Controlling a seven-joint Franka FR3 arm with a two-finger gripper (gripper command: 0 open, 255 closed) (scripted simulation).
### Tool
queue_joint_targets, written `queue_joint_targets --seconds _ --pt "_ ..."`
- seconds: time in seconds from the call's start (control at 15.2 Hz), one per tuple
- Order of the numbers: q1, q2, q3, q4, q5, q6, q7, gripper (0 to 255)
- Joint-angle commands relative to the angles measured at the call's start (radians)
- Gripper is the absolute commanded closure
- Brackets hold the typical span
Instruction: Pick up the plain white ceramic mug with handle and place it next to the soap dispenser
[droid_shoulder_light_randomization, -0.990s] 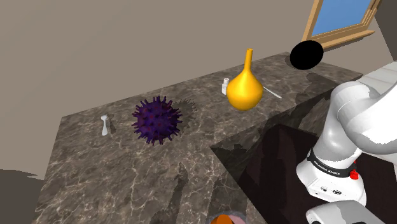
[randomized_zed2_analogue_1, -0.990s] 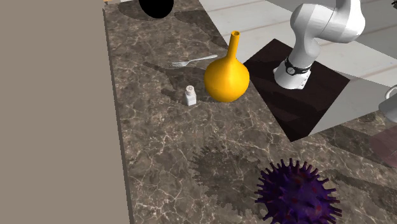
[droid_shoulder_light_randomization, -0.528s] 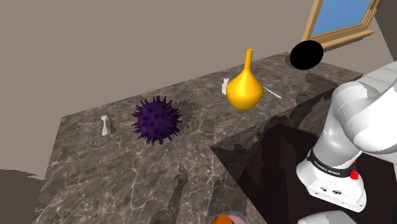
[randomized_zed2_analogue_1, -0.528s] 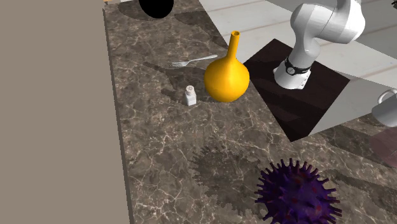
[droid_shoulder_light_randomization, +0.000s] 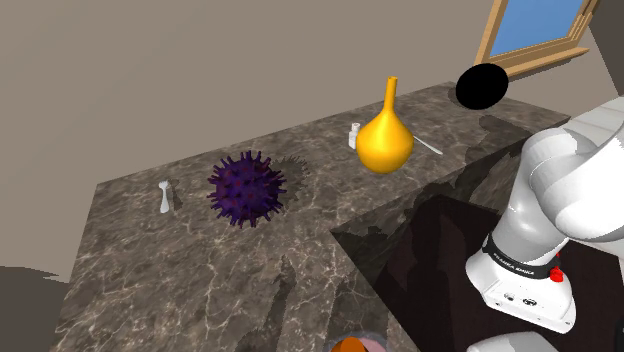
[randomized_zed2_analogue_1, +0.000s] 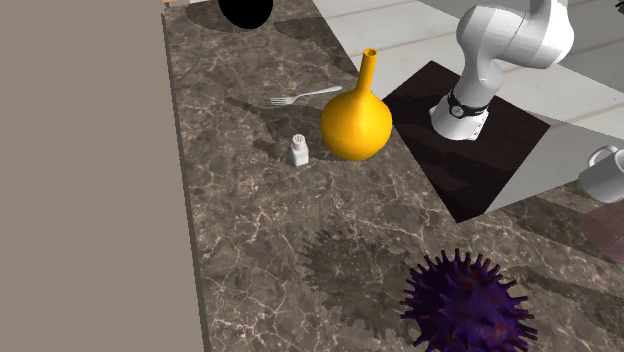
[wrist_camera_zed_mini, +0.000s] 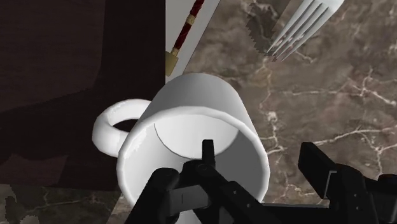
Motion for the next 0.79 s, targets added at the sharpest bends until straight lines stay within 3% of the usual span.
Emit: queue_joint_targets --seconds 0.0,0.2,0.46,0.73 --pt "0.0 0.0 0.0 0.0 0.0 0.0 0.0 0" --pt "0.0 0.0 0.0 0.0 0.0 0.0 0.0 0" --pt "0.062 -0.056 -0.118 0.067 -0.028 -0.141 0.004 0" --pt "0.062 -0.056 -0.118 0.067 -0.028 -0.141 0.004 0"
